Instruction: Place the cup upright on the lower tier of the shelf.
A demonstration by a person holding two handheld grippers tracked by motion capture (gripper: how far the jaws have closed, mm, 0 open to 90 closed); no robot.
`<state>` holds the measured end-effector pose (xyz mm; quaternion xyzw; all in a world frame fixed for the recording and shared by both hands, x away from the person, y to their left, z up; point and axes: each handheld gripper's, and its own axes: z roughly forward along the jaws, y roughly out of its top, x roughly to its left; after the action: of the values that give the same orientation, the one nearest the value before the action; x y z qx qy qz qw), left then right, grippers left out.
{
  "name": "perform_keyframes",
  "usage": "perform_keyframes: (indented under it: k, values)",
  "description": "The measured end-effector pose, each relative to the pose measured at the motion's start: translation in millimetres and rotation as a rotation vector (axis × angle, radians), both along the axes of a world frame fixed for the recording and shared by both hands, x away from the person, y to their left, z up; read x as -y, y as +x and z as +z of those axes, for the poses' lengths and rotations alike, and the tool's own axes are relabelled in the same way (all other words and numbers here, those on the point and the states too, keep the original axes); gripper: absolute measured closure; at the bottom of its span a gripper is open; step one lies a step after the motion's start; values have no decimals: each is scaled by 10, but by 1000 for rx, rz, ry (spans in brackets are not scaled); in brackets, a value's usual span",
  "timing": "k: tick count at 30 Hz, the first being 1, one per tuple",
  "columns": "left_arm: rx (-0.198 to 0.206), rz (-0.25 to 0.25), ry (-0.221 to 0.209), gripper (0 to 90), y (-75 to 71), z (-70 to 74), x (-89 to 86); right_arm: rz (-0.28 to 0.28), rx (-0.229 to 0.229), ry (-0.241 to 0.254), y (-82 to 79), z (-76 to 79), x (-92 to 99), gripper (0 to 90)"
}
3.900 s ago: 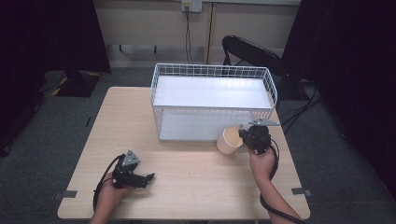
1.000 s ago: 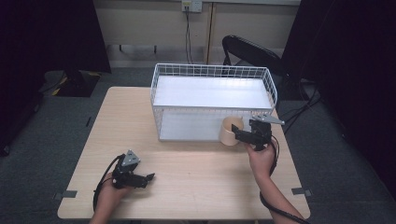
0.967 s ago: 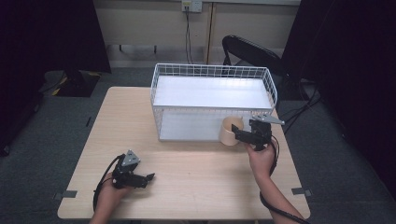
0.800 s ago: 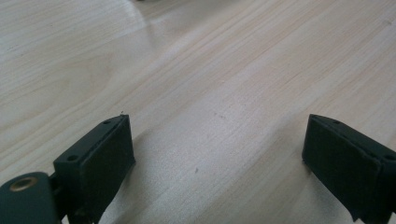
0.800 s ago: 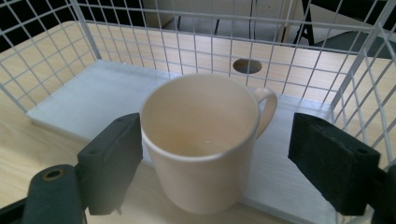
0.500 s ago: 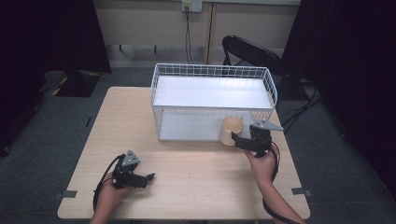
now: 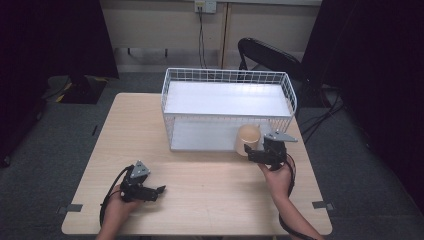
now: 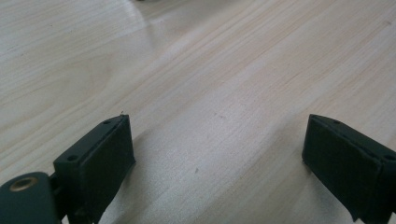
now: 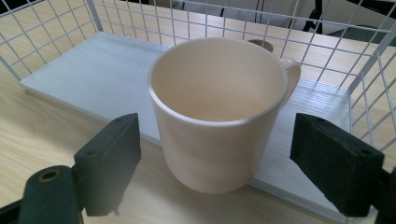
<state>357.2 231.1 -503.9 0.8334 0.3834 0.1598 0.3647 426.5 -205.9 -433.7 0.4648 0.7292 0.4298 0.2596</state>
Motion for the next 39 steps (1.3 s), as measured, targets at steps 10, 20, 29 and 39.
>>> perform_keyframes:
  k: [10,20,29,39]
  values:
    - [1,0,2,86,1,1,-1,-1,-21,-39,38,-110,-64,153]
    - [0,0,0,85,0,0,0,-12,-31,-66,84,-140,-119,163]
    - [0,0,0,86,0,0,0,-26,-34,-68,116,-145,-113,240]
    - [1,0,2,85,0,1,-1,-8,-39,-54,133,-111,-126,366]
